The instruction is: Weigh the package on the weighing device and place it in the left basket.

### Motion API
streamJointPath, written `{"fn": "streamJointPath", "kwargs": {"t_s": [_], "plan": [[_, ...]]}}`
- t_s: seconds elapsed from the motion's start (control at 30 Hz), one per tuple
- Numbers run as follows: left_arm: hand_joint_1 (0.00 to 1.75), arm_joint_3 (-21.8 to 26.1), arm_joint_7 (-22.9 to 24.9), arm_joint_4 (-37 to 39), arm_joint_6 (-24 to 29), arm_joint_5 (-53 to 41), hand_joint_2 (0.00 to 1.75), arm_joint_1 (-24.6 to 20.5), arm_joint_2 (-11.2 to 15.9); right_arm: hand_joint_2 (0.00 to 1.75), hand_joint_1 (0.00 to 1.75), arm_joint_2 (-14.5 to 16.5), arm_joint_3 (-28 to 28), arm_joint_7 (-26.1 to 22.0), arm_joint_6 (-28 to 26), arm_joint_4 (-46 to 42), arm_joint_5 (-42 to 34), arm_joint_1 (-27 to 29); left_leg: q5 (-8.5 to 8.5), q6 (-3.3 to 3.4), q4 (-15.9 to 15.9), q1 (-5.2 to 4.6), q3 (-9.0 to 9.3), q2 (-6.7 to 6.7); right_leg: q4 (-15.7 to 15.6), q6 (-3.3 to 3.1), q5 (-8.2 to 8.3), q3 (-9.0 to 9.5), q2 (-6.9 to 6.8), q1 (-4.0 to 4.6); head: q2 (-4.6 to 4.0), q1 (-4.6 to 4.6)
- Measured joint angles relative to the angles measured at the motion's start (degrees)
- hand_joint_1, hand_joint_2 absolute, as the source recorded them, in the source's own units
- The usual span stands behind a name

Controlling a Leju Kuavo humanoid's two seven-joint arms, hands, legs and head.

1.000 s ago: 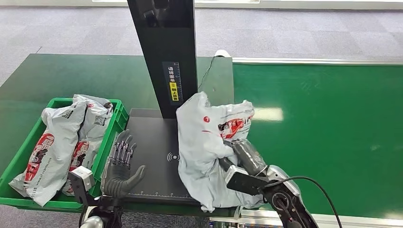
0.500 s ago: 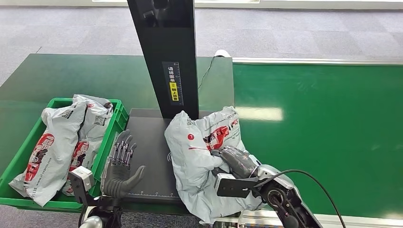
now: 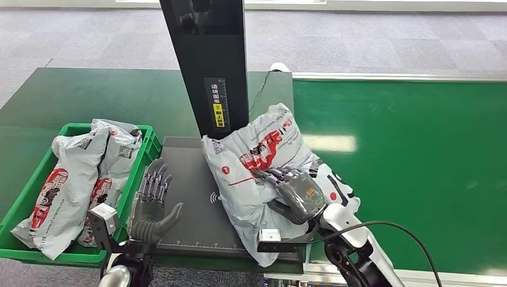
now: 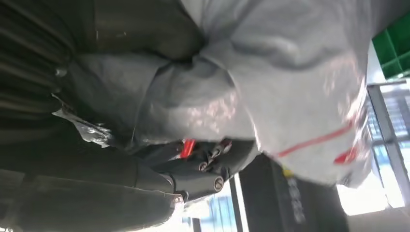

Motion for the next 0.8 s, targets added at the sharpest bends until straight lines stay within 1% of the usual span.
{"fn": "streamJointPath", "kwargs": {"t_s": [0.13, 0.3, 0.4, 0.47, 0.53, 0.7, 0.8], "plan": [[0.0, -0.33, -0.65, 1.07, -0.41, 0.92, 1.75, -1.42, 0.17, 1.75, 0.0, 0.1, 1.59, -1.91, -4.01, 0.0, 2.22, -0.02, 0.0, 0.0, 0.0, 0.0, 0.0, 0.0, 0.0, 0.0, 0.0, 0.0, 0.0, 0.0, 0.0, 0.01], [0.0, -0.98, -1.18, 1.79, -0.46, 1.18, 1.75, -2.55, 0.48, 1.75, 0.0, 0.2, 2.72, -3.44, -10.97, 0.0, 4.95, 0.12, 0.0, 0.0, 0.0, 0.0, 0.0, 0.01, 0.0, 0.0, 0.0, 0.0, 0.0, 0.0, 0.0, 0.01], [0.0, -1.25, -1.36, 1.99, -0.21, 1.16, 1.75, -2.85, 0.64, 1.75, 0.0, 0.21, 3.18, -3.54, -12.02, 0.0, 5.37, 0.29, 0.0, 0.0, 0.0, 0.0, 0.0, 0.01, 0.0, 0.0, 0.0, 0.0, 0.0, 0.0, 0.0, 0.01], [0.0, -1.44, -1.59, 2.03, 0.21, 1.08, 1.75, -2.99, 0.76, 1.75, 0.0, 0.24, 3.39, -4.1, -12.21, 0.0, 4.17, 0.41, 0.0, 0.0, 0.0, 0.0, 0.0, 0.01, 0.0, 0.0, 0.0, -0.01, 0.0, 0.0, 0.0, 0.0], [0.0, -1.75, -2.05, 2.13, 0.89, 0.91, 1.75, -3.15, 0.91, 1.75, 0.0, 0.34, 3.67, -5.61, -10.95, 0.0, 0.29, 0.53, 0.0, 0.0, 0.0, 0.0, 0.0, 0.01, 0.0, 0.0, 0.0, -0.01, 0.0, 0.0, 0.0, 0.0], [0.0, -2.78, -3.93, 2.51, 3.72, 0.02, 1.75, -3.65, 1.22, 1.75, 0.0, 0.67, 4.32, -10.85, -1.69, -0.02, -15.85, 1.13, 0.0, 0.0, 0.0, 0.0, 0.0, 0.01, 0.0, 0.0, 0.0, -0.01, 0.0, 0.0, 0.0, 0.01], [0.0, -3.29, -5.1, 2.39, 5.62, -0.73, 1.75, -3.89, 1.43, 1.75, 0.0, 0.73, 4.15, -13.17, -0.5, -0.61, -21.92, 1.46, 0.0, 0.0, 0.0, 0.0, 0.0, 0.01, 0.0, 0.0, 0.0, -0.01, 0.0, 0.0, 0.0, 0.01]]}}
